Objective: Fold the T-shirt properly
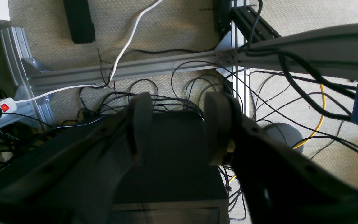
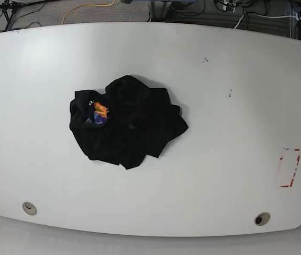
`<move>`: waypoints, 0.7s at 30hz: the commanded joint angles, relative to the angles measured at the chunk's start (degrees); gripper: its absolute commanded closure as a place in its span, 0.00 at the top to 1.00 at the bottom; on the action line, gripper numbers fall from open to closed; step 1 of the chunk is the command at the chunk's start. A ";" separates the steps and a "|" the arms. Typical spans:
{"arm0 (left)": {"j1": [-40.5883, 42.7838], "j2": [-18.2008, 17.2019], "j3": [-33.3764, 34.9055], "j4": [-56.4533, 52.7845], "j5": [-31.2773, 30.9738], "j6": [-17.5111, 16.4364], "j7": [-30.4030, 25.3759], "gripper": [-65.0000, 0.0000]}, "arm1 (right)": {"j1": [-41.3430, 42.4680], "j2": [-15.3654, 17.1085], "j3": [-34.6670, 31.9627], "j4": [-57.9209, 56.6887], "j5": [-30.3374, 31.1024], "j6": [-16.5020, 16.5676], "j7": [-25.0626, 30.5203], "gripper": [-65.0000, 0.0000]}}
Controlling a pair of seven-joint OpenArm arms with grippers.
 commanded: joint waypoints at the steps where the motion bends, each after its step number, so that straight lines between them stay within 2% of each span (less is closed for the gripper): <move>1: 0.64 -0.26 -0.04 1.14 0.76 -0.05 -0.86 0.39 | -1.46 -0.01 -0.15 0.92 0.22 -0.40 -0.02 0.03; 21: 4.30 -0.35 -0.27 8.10 0.31 -0.08 -1.11 0.39 | -7.89 0.12 0.06 12.30 0.11 -0.46 0.15 0.03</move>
